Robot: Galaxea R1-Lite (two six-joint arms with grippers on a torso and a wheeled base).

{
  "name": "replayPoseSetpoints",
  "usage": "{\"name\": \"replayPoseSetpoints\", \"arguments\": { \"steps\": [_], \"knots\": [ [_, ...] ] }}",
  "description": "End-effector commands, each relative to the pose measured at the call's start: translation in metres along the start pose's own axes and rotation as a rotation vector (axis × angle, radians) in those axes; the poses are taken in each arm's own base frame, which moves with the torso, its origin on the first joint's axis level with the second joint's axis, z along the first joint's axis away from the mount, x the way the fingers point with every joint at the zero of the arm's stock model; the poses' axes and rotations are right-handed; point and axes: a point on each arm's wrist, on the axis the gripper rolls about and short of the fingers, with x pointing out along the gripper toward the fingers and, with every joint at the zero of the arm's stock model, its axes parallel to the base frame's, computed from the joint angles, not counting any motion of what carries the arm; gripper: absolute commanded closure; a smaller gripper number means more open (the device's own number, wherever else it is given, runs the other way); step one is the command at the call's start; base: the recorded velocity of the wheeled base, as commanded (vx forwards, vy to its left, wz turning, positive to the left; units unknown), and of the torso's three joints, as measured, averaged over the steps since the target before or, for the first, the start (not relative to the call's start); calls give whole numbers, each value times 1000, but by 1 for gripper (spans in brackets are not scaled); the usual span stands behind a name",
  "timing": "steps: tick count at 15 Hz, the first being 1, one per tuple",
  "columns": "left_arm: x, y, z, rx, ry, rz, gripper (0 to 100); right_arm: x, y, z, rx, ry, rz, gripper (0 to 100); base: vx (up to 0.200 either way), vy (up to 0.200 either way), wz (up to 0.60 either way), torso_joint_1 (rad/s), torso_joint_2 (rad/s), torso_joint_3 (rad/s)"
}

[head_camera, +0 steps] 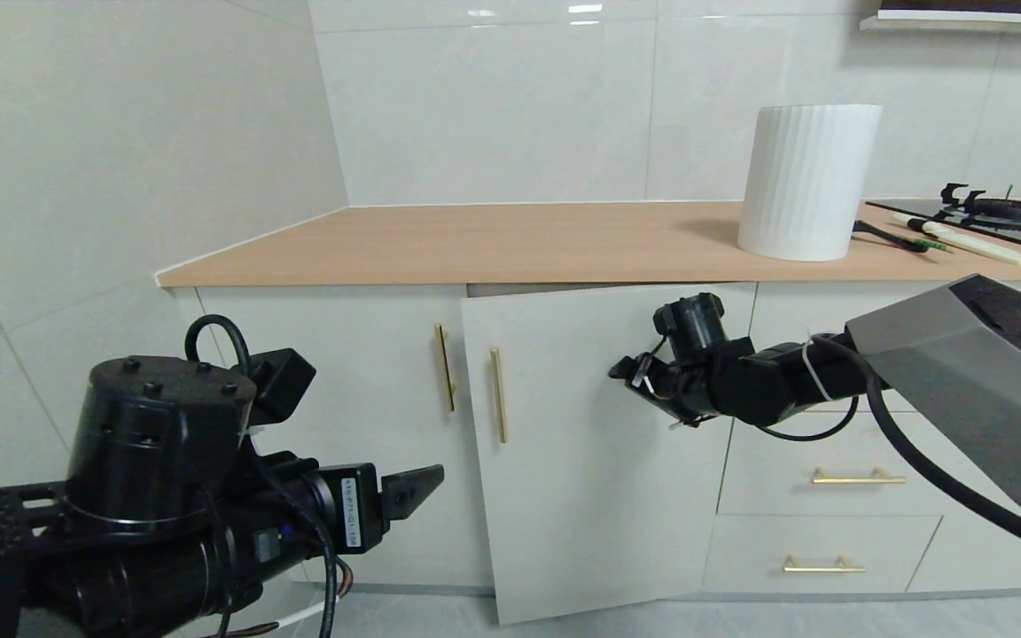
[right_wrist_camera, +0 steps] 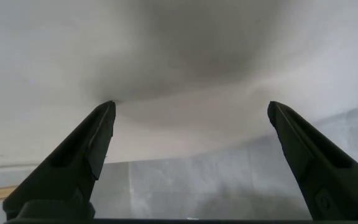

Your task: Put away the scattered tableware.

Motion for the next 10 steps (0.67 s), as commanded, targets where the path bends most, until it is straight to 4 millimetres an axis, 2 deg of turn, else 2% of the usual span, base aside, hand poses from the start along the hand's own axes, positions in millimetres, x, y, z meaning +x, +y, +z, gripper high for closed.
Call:
{"name": "replayPoseSetpoints", "arguments": {
  "steps": [1,3,10],
  "knots": [
    [0,0,0,-1,1,2,0,6,-2,2,8,-16,-10,0,0,0,0,0,0,0],
    [1,0,-1,0,3,2,0,13,-5,9,31,-58,-35,0,0,0,0,0,0,0],
    [1,0,-1,0,5,4,0,23,-8,11,39,-100,-69,0,0,0,0,0,0,0]
  ]
}}
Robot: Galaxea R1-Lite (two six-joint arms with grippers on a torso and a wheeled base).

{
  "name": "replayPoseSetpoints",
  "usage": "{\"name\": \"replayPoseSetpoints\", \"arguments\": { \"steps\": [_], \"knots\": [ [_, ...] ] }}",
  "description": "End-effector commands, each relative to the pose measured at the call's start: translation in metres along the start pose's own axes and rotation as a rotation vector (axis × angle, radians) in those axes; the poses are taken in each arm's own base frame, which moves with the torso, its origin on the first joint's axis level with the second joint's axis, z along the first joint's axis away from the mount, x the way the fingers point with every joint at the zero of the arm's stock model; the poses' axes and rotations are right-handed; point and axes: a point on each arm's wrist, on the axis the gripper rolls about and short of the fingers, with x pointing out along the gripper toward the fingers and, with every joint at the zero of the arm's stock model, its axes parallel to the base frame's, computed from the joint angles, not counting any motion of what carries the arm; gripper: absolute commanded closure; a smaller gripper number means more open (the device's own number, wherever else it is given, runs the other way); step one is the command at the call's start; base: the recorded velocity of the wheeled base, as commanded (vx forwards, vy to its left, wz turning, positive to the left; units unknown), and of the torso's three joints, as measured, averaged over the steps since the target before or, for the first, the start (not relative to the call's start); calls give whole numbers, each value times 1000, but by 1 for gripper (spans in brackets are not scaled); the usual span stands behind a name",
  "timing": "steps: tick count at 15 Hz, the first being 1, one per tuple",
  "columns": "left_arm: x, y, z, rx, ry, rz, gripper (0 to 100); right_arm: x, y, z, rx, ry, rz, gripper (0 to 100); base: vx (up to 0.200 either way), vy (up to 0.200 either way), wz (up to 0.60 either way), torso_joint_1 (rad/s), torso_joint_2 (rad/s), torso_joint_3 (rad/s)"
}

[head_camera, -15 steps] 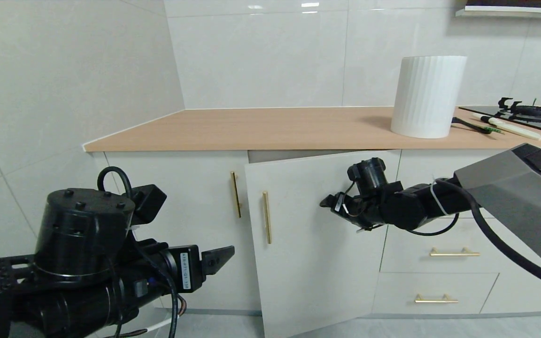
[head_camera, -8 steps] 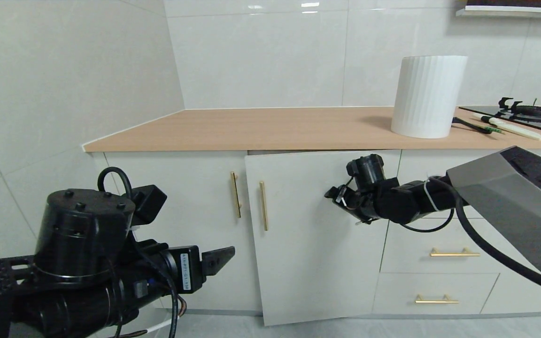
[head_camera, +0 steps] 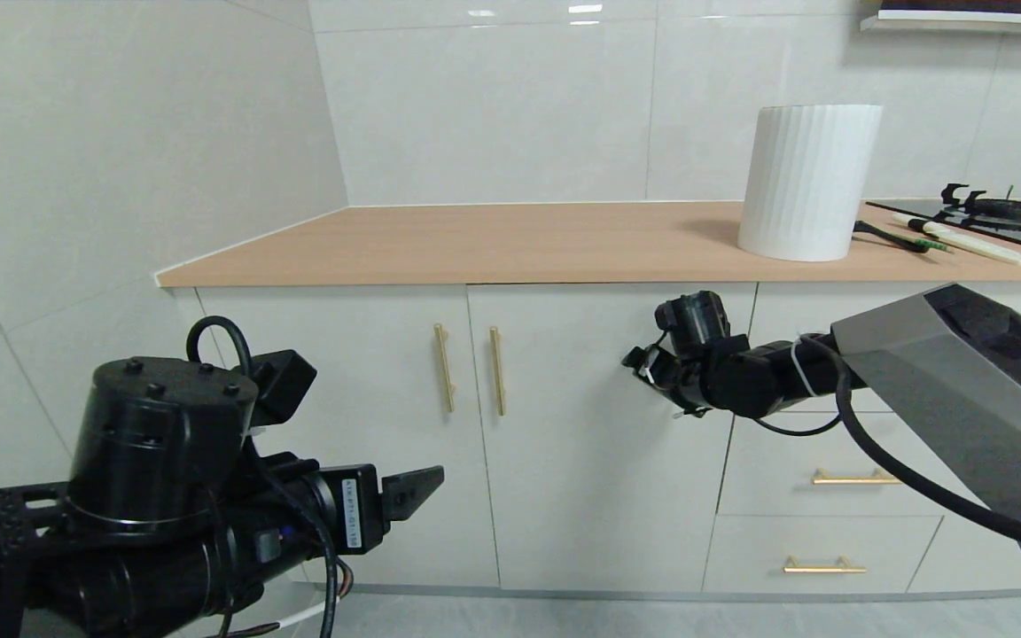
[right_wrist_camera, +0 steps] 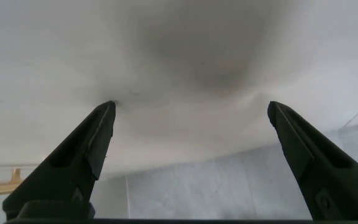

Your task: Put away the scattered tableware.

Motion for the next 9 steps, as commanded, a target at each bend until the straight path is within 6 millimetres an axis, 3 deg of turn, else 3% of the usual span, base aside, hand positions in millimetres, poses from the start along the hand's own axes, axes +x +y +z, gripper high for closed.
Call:
{"name": "replayPoseSetpoints", "arguments": {
  "steps": [1,6,8,9],
  "knots": [
    [0,0,0,0,2,2,0,4,-3,1,4,-3,-10,0,0,0,0,0,0,0],
    [0,0,0,2,2,2,0,6,-3,2,6,-10,-9,0,0,0,0,0,0,0],
    [1,0,-1,1,5,3,0,-3,2,4,2,-8,8,0,0,0,0,0,0,0],
    [1,0,-1,2,5,3,0,-23,11,5,-6,4,36,0,0,0,0,0,0,0]
  ]
}}
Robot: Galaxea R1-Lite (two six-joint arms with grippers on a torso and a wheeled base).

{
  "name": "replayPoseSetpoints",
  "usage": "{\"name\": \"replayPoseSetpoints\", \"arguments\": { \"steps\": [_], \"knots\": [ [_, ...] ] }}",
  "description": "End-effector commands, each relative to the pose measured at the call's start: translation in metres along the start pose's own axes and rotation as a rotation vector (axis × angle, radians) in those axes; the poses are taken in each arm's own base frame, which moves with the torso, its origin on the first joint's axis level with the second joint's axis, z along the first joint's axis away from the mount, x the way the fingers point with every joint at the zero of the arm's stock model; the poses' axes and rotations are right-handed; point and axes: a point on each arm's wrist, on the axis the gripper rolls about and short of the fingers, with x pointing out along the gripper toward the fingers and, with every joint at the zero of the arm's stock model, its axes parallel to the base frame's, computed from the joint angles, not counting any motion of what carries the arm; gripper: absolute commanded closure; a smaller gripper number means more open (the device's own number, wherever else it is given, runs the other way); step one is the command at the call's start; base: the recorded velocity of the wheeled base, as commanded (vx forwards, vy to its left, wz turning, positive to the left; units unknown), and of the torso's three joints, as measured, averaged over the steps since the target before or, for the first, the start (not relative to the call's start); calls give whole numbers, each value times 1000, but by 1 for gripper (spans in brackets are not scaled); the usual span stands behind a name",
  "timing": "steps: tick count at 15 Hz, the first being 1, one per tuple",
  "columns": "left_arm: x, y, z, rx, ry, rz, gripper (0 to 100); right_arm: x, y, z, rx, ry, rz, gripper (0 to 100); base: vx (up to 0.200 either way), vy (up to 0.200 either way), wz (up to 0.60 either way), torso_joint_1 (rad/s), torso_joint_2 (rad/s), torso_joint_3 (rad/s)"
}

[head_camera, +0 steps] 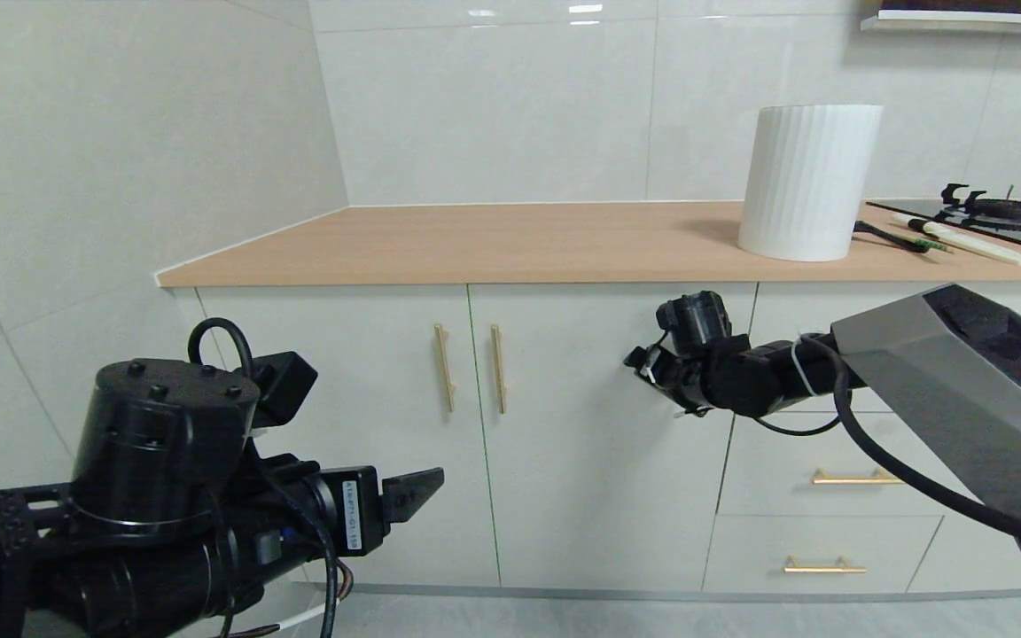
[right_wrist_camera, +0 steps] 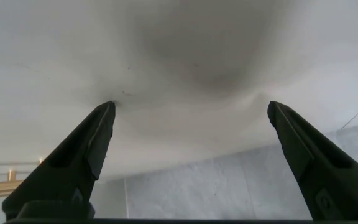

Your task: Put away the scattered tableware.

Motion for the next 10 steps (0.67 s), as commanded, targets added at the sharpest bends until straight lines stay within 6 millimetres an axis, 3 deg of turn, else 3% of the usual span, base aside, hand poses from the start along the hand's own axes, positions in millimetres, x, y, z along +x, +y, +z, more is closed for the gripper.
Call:
{"name": "replayPoseSetpoints", "arguments": {
  "steps": [1,2,4,6,7,10],
  "knots": [
    [0,0,0,0,1,1,0,-22,11,4,-6,4,36,0,0,0,0,0,0,0],
    [-5,0,2,-3,-18,-8,0,-71,20,11,-19,18,91,0,0,0,0,0,0,0],
    [-18,0,9,1,-66,-33,0,-132,24,23,-32,-3,151,0,0,0,0,0,0,0],
    [-37,3,13,50,-129,-61,0,-197,14,40,-72,-60,205,0,0,0,0,0,0,0],
    [-49,5,15,69,-161,-76,0,-228,2,44,-88,-85,224,0,0,0,0,0,0,0],
    [-88,23,2,87,-255,-104,0,-312,-63,30,-221,-166,206,0,0,0,0,0,0,0]
  ]
}}
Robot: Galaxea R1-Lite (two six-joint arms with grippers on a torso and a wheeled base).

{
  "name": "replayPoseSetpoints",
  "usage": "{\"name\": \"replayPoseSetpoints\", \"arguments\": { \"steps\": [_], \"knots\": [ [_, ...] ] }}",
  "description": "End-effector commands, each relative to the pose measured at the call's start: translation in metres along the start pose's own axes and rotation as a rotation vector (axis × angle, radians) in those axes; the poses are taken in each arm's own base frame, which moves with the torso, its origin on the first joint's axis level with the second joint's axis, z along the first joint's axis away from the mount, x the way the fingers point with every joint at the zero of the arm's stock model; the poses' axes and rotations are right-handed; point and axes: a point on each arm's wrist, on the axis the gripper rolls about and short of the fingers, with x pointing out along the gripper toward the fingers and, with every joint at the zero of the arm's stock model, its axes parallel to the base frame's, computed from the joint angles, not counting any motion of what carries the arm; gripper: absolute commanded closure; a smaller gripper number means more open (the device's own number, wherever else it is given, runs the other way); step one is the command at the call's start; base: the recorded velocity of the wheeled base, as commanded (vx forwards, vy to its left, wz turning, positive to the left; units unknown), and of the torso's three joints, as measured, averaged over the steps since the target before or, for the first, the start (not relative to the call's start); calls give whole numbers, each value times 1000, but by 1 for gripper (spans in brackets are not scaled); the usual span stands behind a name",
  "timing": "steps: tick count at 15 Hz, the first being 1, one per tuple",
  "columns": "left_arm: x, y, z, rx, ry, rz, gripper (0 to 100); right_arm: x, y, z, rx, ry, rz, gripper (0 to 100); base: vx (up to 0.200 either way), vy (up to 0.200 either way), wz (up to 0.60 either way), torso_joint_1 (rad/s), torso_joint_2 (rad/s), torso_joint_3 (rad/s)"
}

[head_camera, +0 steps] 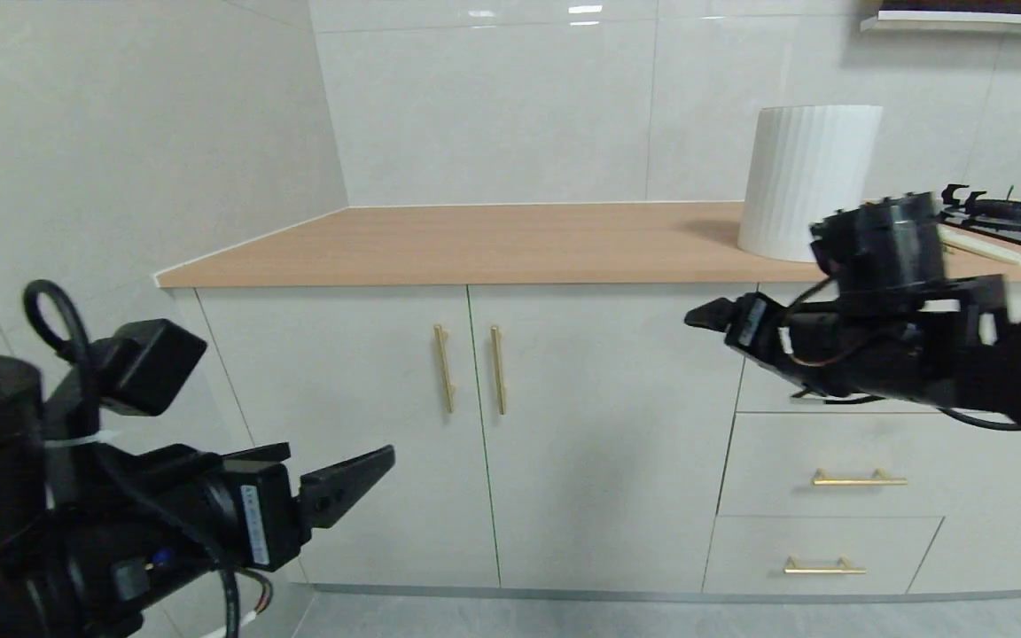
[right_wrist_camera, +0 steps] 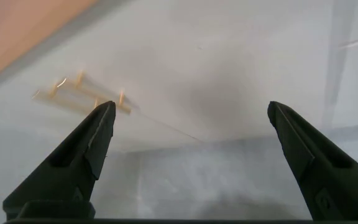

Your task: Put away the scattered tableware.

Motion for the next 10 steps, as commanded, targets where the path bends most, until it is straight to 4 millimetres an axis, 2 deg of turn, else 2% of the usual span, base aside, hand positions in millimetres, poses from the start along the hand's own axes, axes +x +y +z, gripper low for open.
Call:
{"name": "replayPoseSetpoints", "arguments": {
  "steps": [1,3,4,5,8,9,10],
  "knots": [
    [-53,23,-7,25,-148,6,0,-140,-61,-16,-117,-155,24,0,0,0,0,0,0,0],
    [-93,40,-21,74,-275,40,0,-199,-105,-36,-218,-312,-25,0,0,0,0,0,0,0],
    [-101,42,-24,85,-295,43,0,-207,-112,-41,-239,-342,-45,0,0,0,0,0,0,0],
    [-131,52,-39,87,-342,90,0,-235,-131,-60,-284,-451,-113,0,0,0,0,0,0,0],
    [-176,62,-76,109,-421,207,0,-287,-149,-92,-338,-568,-114,0,0,0,0,0,0,0],
    [-186,62,-86,134,-467,264,0,-299,-155,-104,-367,-587,-129,0,0,0,0,0,0,0],
    [-190,62,-90,145,-483,279,0,-302,-157,-108,-379,-594,-137,0,0,0,0,0,0,0]
  ]
}}
